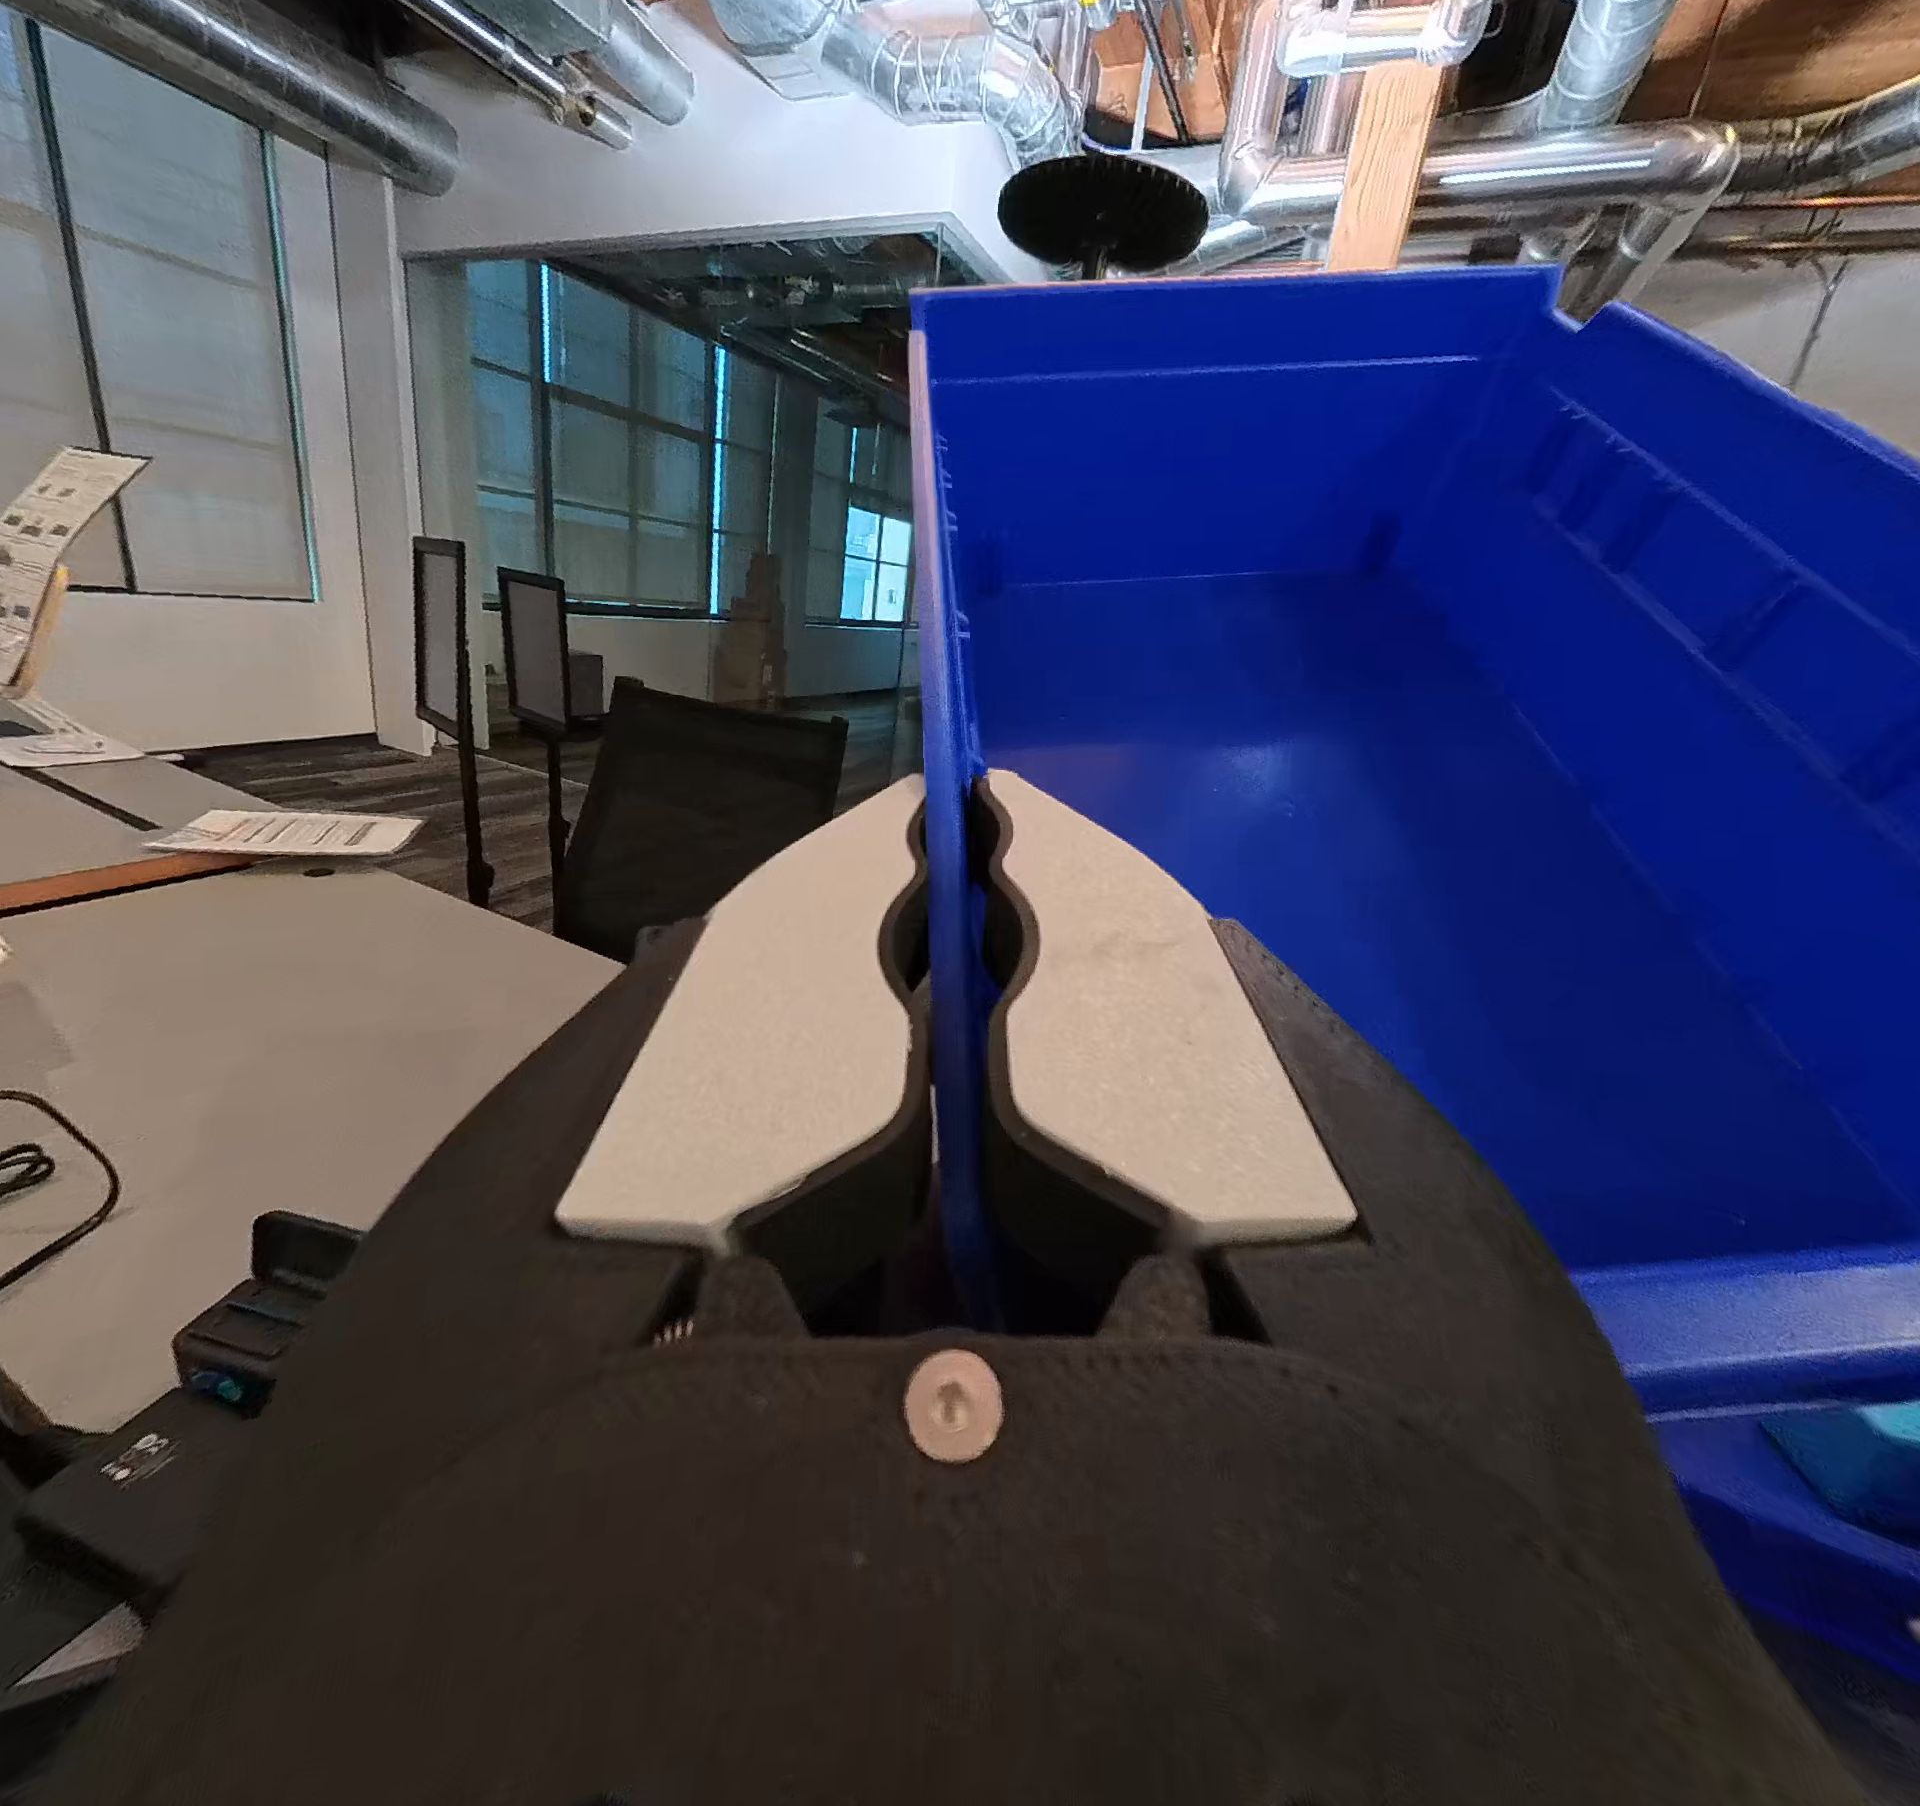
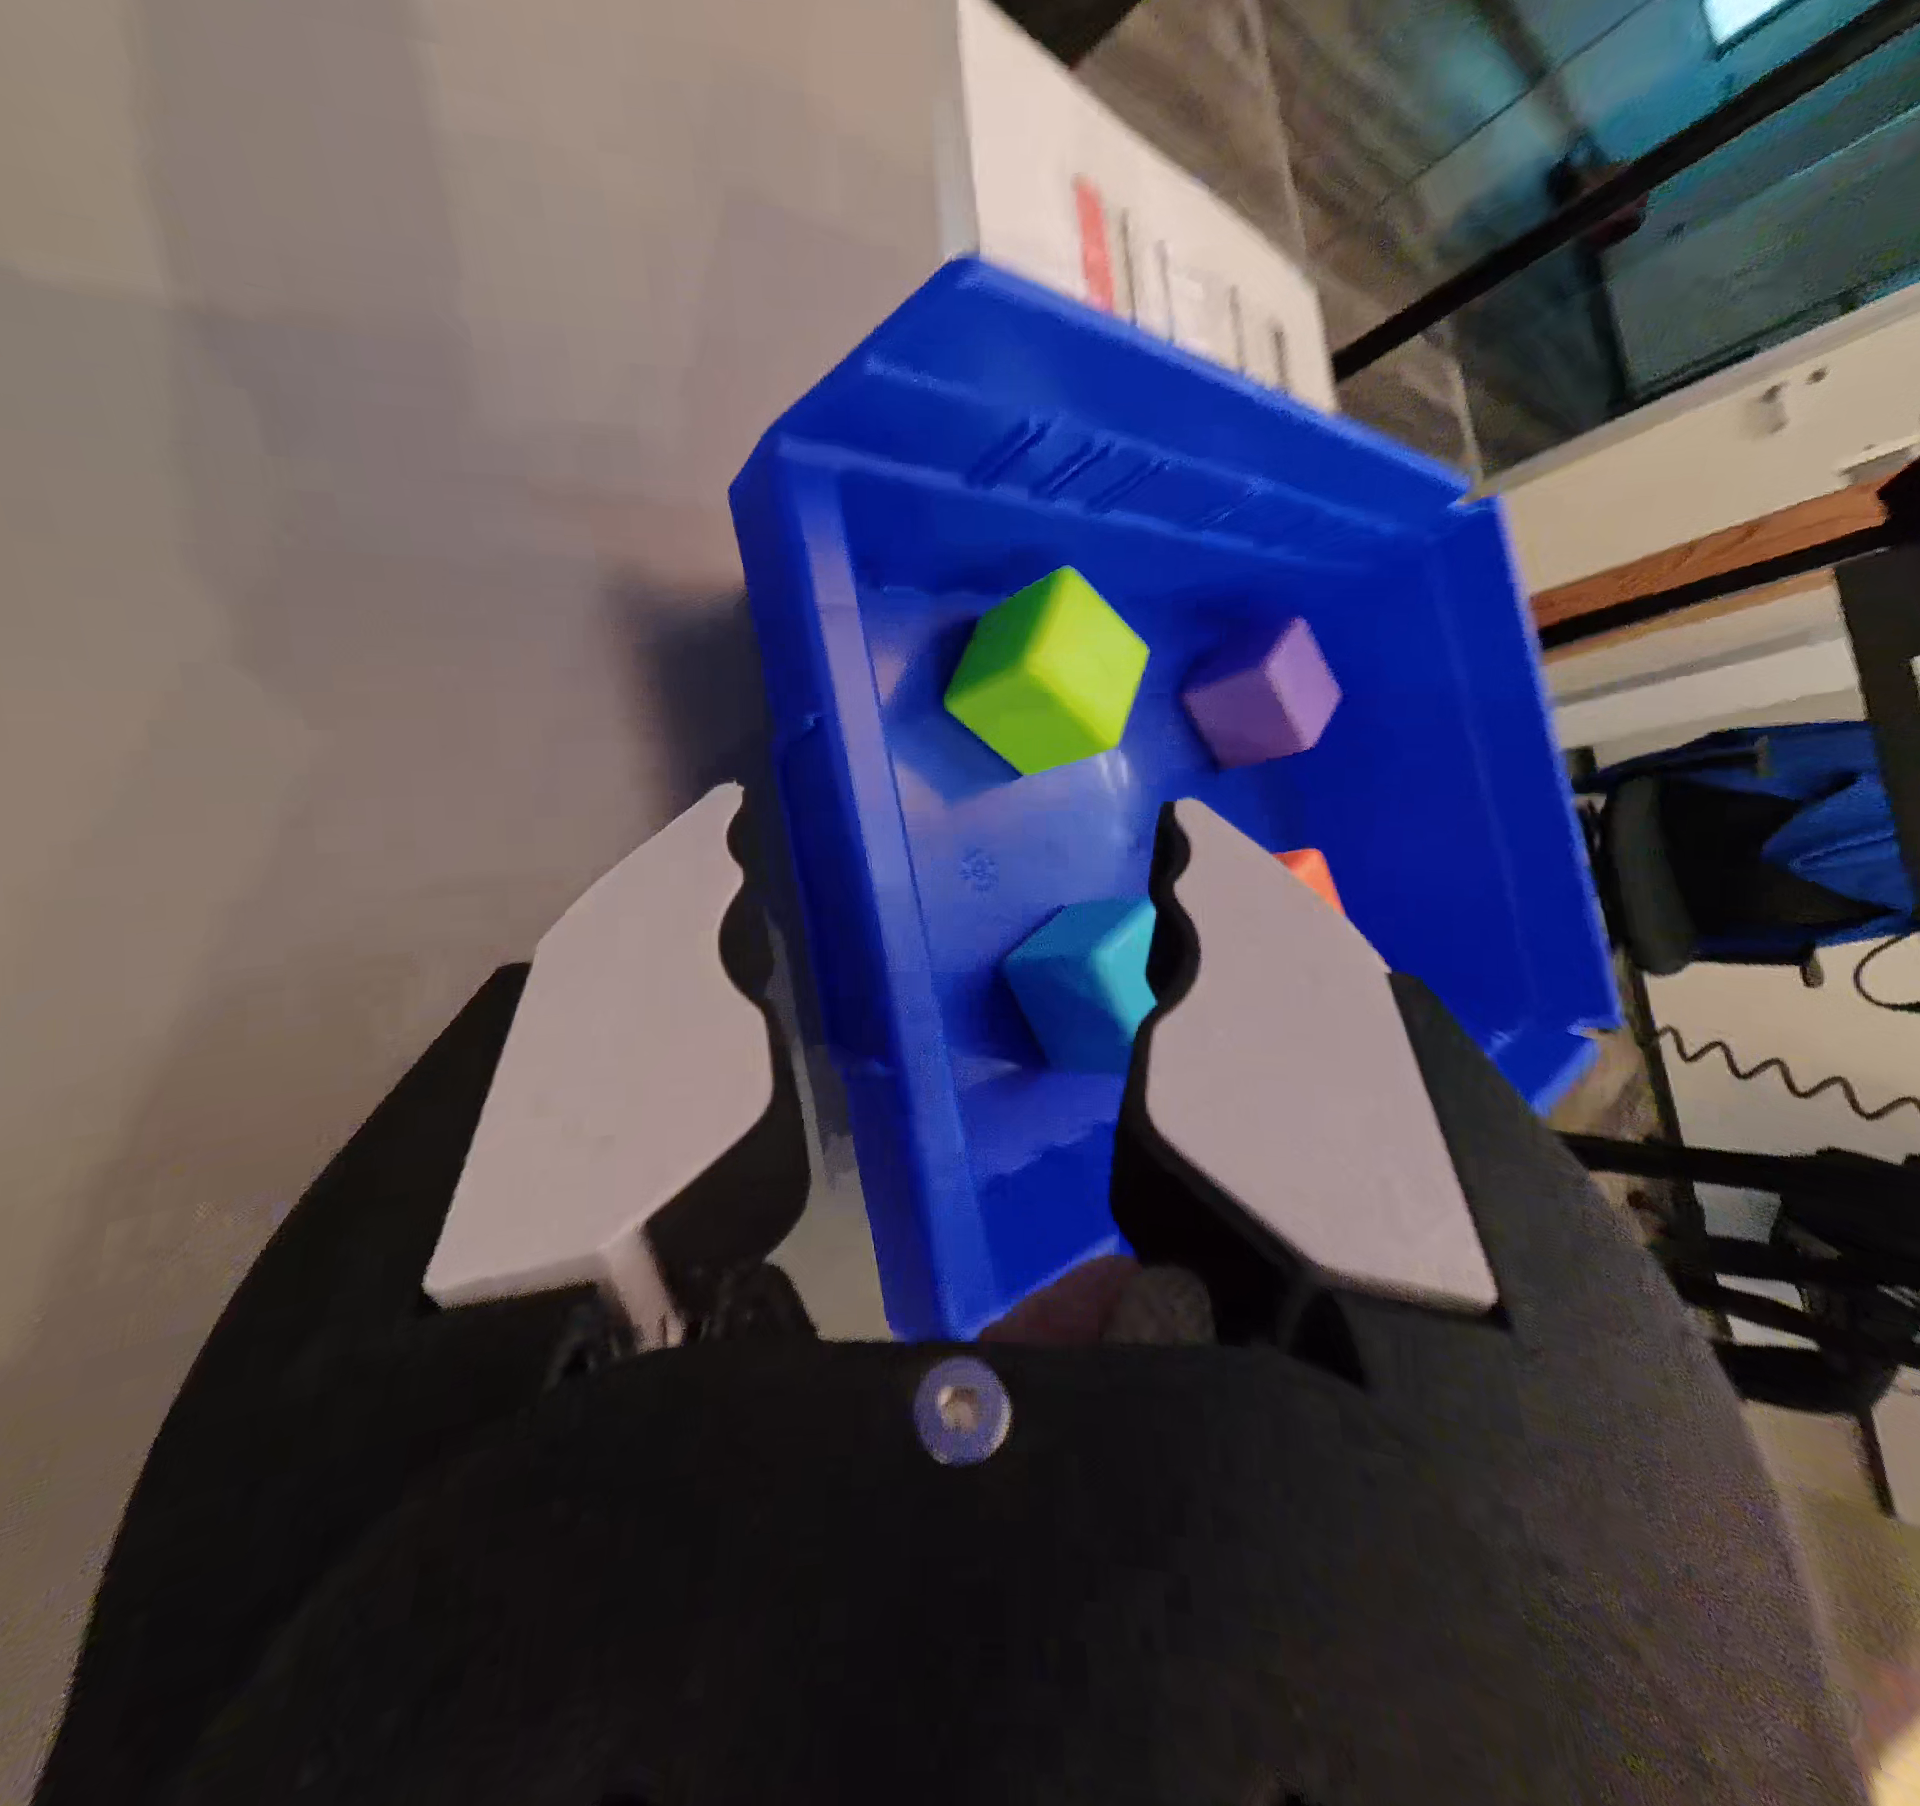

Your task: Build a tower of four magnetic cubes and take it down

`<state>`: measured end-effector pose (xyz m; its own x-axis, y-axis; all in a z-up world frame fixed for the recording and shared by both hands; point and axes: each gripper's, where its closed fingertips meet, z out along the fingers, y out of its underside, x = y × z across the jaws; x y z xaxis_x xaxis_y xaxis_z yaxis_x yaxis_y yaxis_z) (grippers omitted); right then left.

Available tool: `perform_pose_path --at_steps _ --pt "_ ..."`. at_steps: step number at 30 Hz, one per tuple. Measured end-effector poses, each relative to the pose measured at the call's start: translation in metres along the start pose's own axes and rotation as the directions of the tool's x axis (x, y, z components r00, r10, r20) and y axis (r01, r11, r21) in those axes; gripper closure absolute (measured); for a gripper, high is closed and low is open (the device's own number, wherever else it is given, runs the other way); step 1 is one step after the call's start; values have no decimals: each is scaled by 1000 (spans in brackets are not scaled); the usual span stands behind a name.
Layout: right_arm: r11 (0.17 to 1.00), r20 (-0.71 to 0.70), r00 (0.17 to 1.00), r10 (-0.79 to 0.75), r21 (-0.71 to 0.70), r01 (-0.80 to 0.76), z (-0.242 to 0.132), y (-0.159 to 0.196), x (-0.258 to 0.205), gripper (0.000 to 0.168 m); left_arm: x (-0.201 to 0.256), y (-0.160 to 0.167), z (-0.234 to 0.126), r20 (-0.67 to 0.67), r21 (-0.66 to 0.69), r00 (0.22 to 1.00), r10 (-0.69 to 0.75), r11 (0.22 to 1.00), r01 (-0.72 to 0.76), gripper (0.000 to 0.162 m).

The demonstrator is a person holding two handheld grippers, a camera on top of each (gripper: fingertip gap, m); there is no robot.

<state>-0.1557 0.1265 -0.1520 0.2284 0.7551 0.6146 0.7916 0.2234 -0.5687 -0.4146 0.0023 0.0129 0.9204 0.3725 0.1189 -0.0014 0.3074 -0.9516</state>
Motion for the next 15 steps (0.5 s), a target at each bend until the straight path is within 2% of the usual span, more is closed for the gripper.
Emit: perform_pose_path --at_steps 3,8,12,15 --pt "991 24 998 61 119 -63 -44 -5 3 105 10 -3 -2 -55 2 998 -32 999 32 159" --pt "938 91 978 190 277 -208 -122 15 8 111 49 -11 -10 -168 9 985 -45 999 47 159" --pt "842 101 941 322 425 -333 -194 39 23 115 97 -15 -32 -296 1 954 -47 999 49 159" --pt "812 43 937 348 487 -323 -247 60 29 118 138 -10 -58 -411 -21 910 -59 998 55 159"
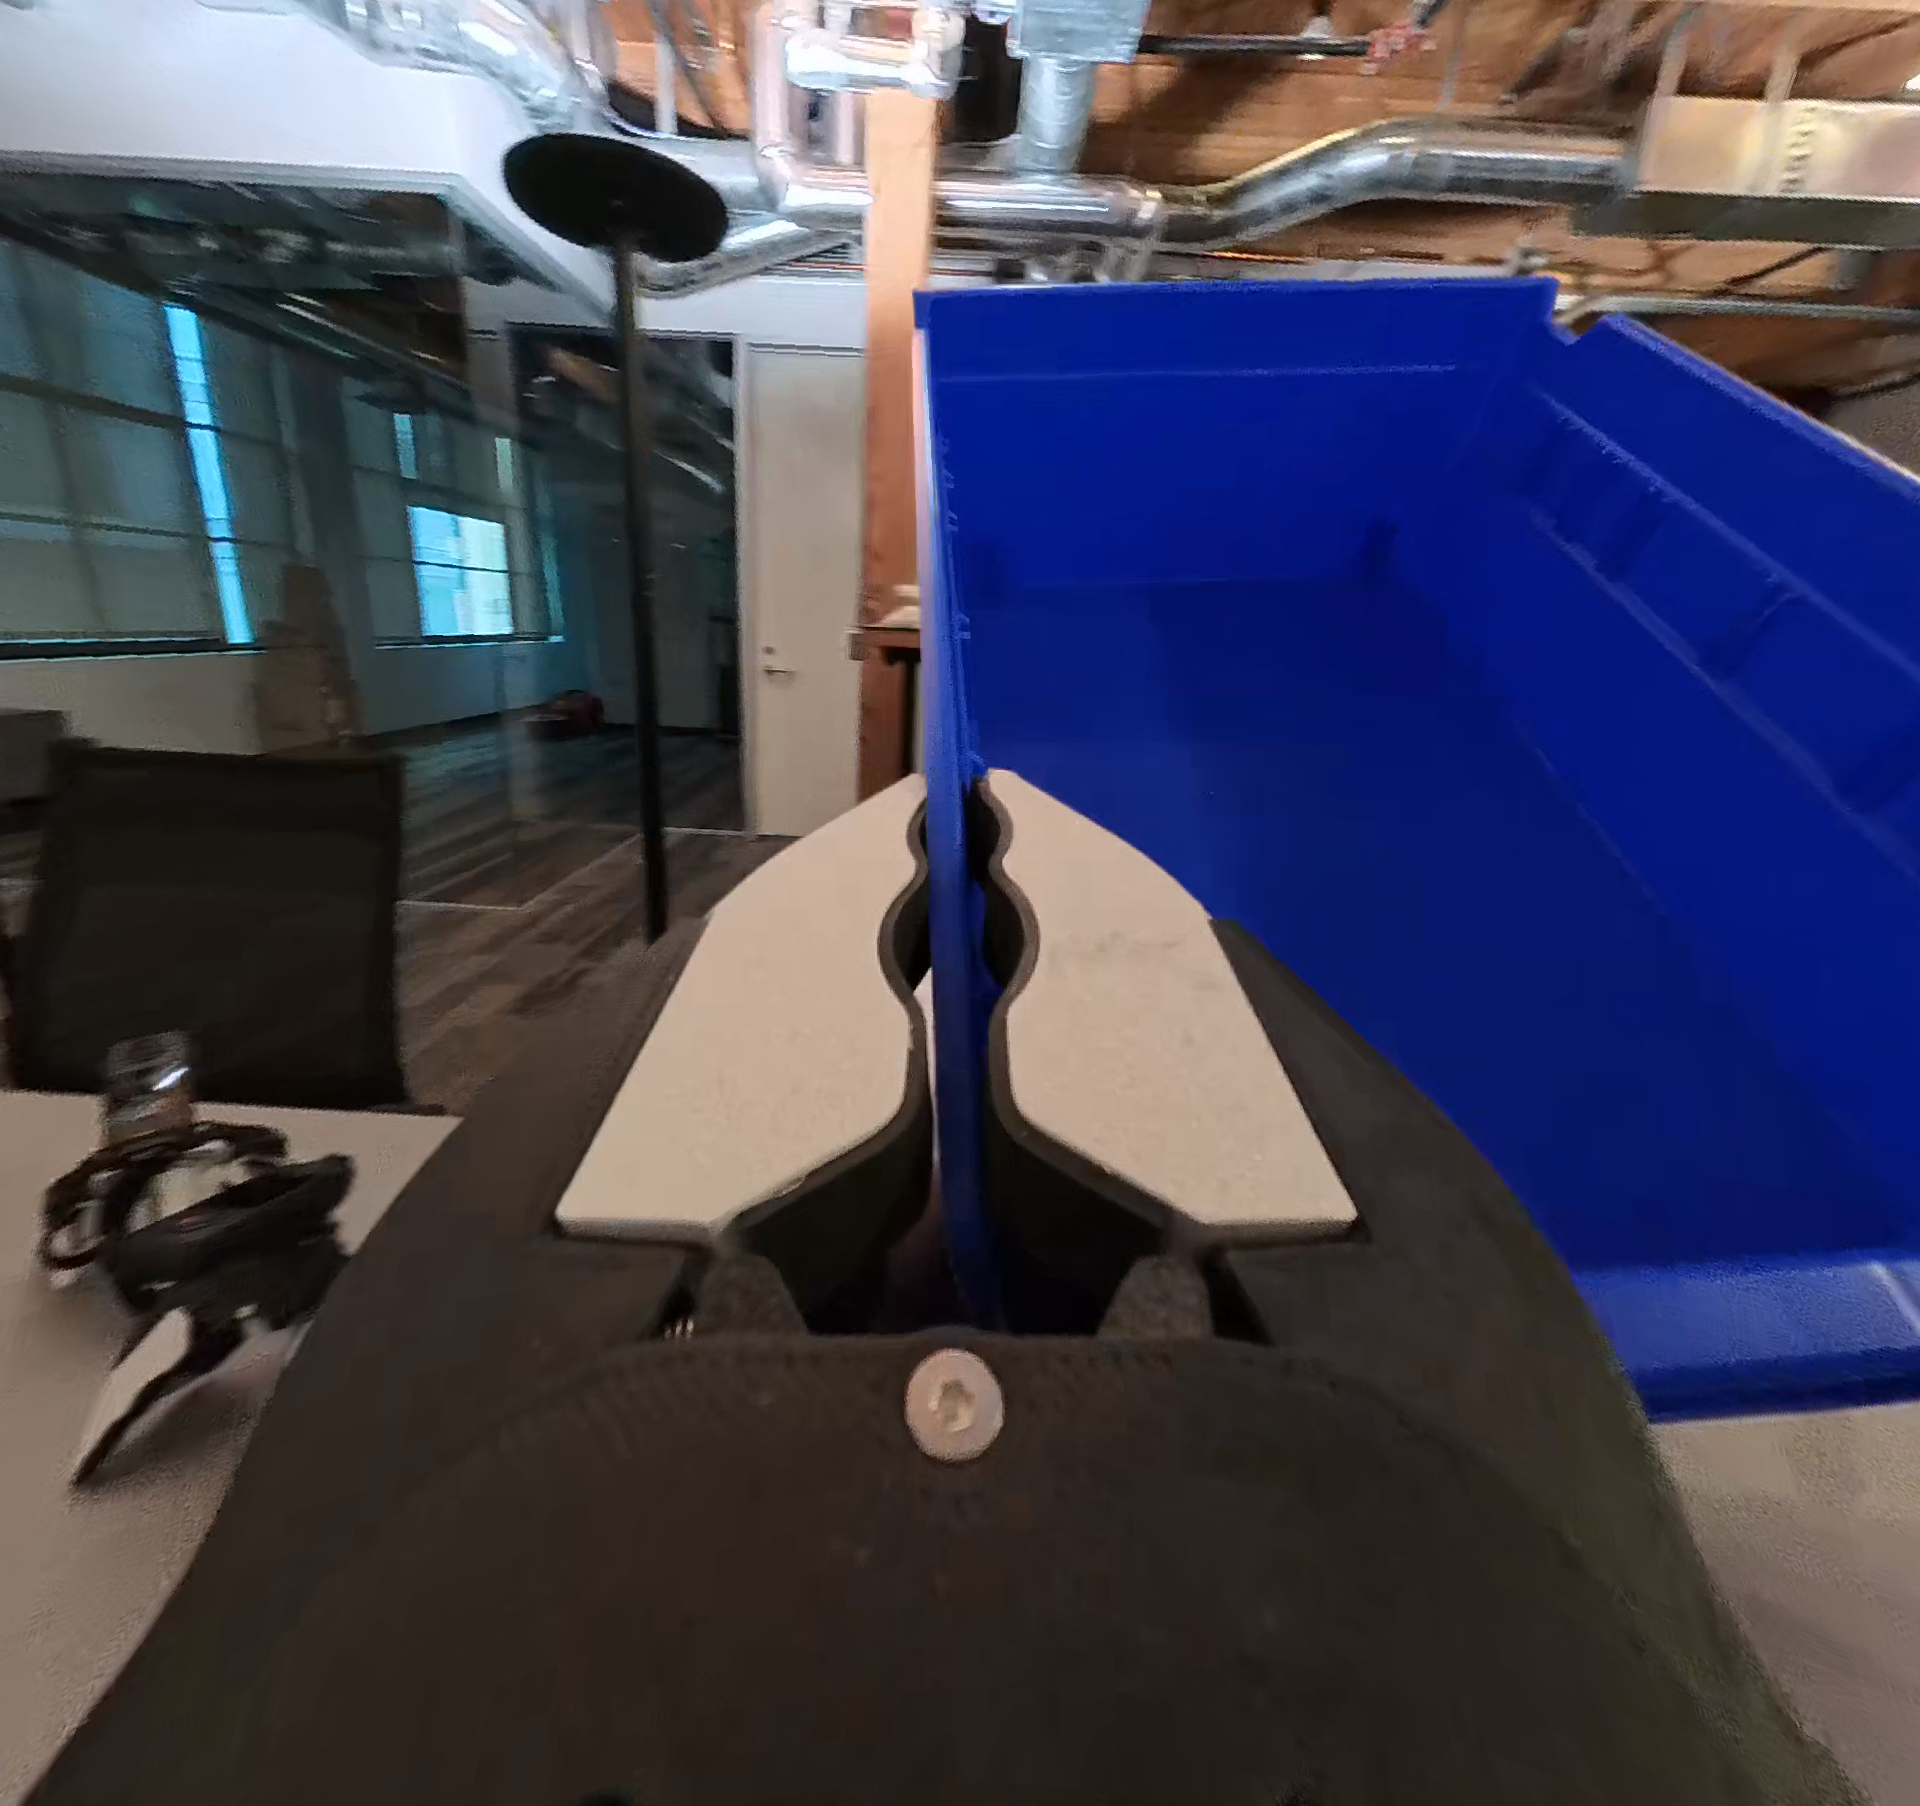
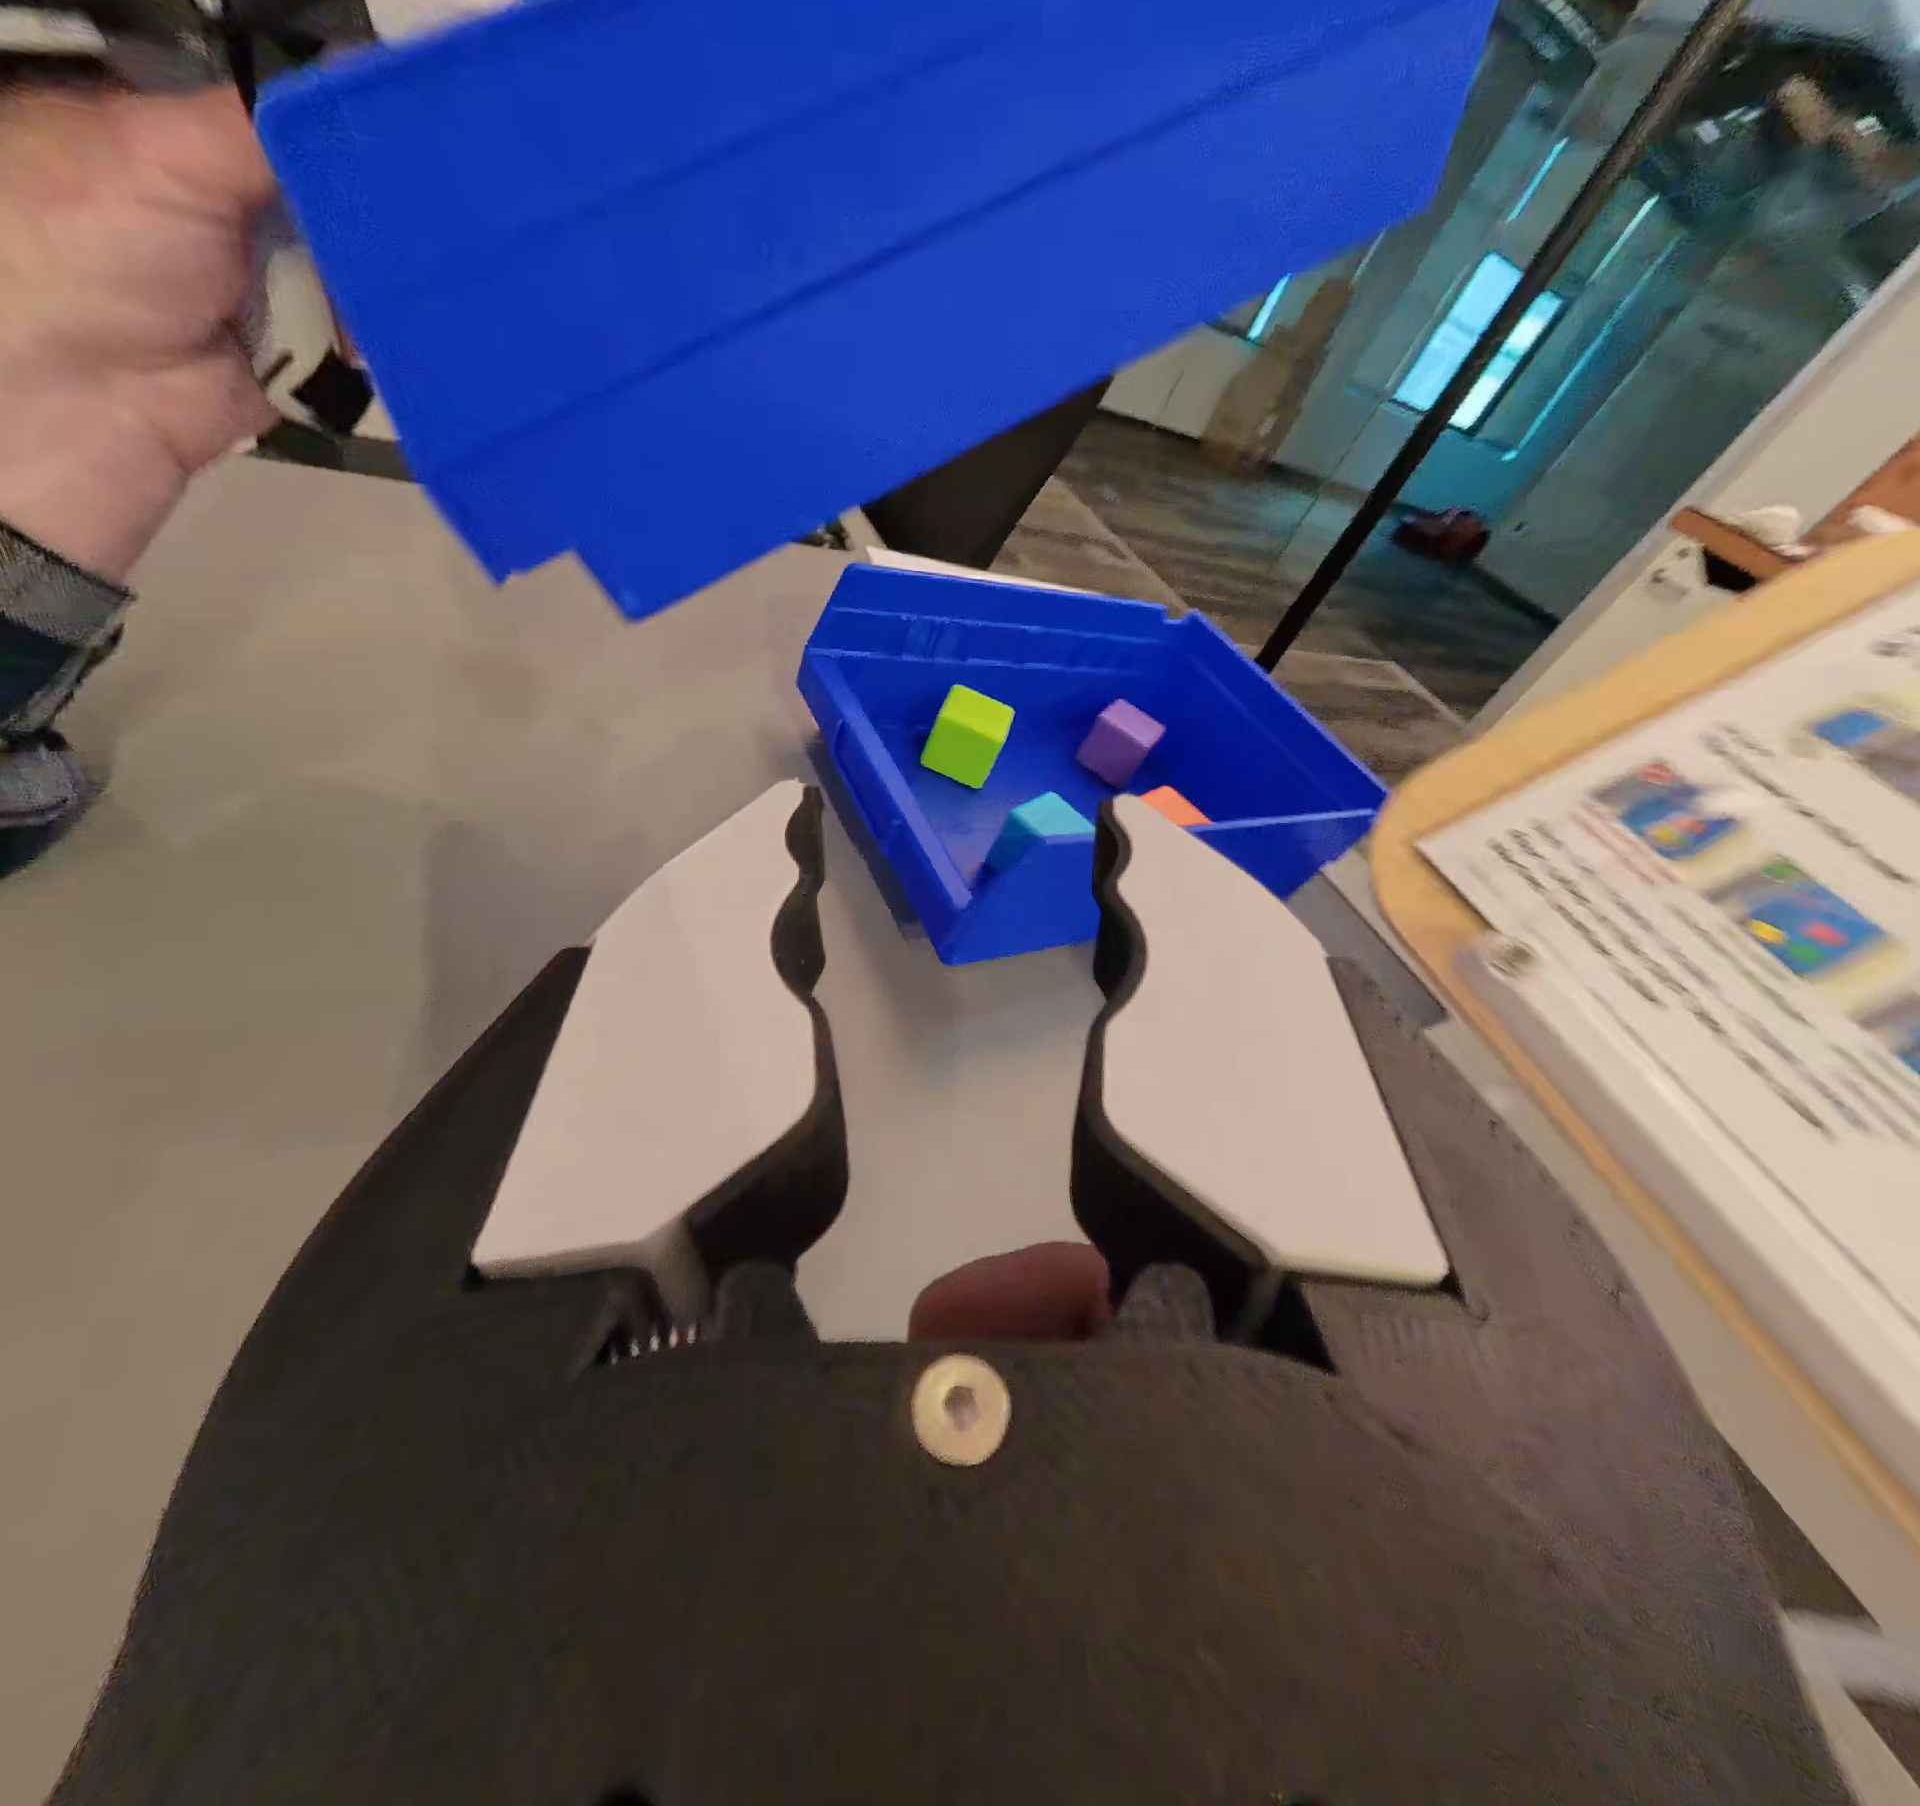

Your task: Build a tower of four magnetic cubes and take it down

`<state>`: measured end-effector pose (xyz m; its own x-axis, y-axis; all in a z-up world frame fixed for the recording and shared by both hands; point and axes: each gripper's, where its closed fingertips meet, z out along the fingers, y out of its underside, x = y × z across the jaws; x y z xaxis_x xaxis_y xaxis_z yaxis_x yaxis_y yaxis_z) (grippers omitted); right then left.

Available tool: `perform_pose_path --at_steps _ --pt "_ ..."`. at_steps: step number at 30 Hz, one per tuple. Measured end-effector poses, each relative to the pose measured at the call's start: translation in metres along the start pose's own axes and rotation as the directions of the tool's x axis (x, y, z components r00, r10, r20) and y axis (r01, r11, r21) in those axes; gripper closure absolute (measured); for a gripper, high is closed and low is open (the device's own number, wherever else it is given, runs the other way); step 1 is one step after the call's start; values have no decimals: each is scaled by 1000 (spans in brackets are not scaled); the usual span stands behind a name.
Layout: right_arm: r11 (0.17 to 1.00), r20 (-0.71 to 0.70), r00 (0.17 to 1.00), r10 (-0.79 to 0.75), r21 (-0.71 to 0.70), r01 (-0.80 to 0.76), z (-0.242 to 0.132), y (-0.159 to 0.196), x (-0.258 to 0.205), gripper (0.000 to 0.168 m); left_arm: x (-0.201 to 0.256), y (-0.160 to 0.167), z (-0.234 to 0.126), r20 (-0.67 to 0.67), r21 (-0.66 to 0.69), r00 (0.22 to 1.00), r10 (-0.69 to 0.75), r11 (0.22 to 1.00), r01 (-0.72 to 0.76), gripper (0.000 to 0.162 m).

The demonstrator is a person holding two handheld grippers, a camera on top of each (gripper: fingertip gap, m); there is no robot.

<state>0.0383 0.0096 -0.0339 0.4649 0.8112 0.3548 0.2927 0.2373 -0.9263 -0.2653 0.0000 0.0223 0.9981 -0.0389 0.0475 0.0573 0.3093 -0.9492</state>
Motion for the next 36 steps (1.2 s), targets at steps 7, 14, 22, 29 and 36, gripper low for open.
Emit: perform_pose_path --at_steps 7,14,22,29,36 --pt "986 -22 997 74 155 -69 -121 -12 5 120 140 32 -15 -327 -90 944 -39 996 10 159" --pt "957 -178 971 159 271 -107 -219 -1 5 104 289 70 -11 -617 -200 777 -123 980 -4 159" --pt "924 -360 892 274 355 -141 -296 33 13 101 410 119 -16 -765 -330 602 -227 942 -64 158" --pt "897 -460 786 413 354 -264 -340 82 37 98 480 163 -21 -795 -417 532 -293 900 -126 158" --pt "839 -543 652 530 223 -496 -353 158 68 90 518 203 -13 -791 -417 571 -220 877 -239 159"
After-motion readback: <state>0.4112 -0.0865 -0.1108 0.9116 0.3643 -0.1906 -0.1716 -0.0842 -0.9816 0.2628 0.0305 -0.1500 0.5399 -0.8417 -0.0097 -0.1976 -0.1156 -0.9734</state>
